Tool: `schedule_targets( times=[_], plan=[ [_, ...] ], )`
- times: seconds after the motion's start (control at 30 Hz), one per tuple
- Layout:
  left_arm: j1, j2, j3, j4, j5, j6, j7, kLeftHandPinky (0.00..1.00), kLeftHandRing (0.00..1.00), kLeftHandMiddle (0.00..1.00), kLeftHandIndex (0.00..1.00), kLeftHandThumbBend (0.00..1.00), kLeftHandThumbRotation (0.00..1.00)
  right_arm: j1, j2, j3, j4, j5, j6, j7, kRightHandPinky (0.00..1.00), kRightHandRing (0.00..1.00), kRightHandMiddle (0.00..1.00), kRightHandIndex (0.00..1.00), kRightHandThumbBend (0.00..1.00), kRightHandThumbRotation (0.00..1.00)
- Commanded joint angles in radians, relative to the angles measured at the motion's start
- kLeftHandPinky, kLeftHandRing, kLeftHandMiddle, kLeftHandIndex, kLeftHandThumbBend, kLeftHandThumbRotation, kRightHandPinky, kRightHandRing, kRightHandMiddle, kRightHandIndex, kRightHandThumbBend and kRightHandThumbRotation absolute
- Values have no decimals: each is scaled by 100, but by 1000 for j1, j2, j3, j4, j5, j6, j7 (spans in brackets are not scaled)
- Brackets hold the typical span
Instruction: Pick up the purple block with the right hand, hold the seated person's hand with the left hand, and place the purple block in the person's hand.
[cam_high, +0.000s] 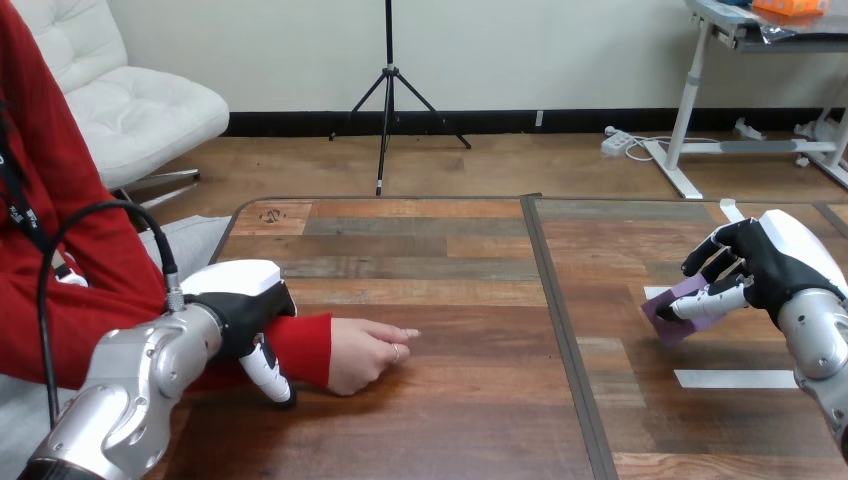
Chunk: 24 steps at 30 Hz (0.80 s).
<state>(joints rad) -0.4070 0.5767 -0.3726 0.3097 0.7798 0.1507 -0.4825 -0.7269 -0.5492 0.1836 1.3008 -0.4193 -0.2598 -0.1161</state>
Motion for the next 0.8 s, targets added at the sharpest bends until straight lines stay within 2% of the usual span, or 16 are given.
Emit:
schedule_targets(
  times=[0.0, 0.13, 0.47, 0.77],
  plan=[
    [-57, 43, 55, -82, -8, 4, 18, 15, 22, 32, 38, 68, 0, -64, 10, -21, -42, 23, -17, -15, 43, 47, 50, 49, 79, 0],
    [-54, 49, 62, -103, -12, 4, 22, 14, 21, 31, 36, 68, 0, -64, 11, -21, -43, 28, -17, -13, 43, 47, 50, 49, 78, 0],
    [-34, 44, 121, -140, -79, -35, 84, 14, 21, 30, 36, 69, 0, -68, 16, -20, -44, 34, -9, -12, 43, 48, 51, 50, 78, 0],
    [-25, 30, 148, -171, -104, -42, 121, 16, 22, 31, 36, 65, 0, -72, 23, -21, -43, 42, -5, -10, 44, 48, 51, 50, 77, 0]
  ],
)
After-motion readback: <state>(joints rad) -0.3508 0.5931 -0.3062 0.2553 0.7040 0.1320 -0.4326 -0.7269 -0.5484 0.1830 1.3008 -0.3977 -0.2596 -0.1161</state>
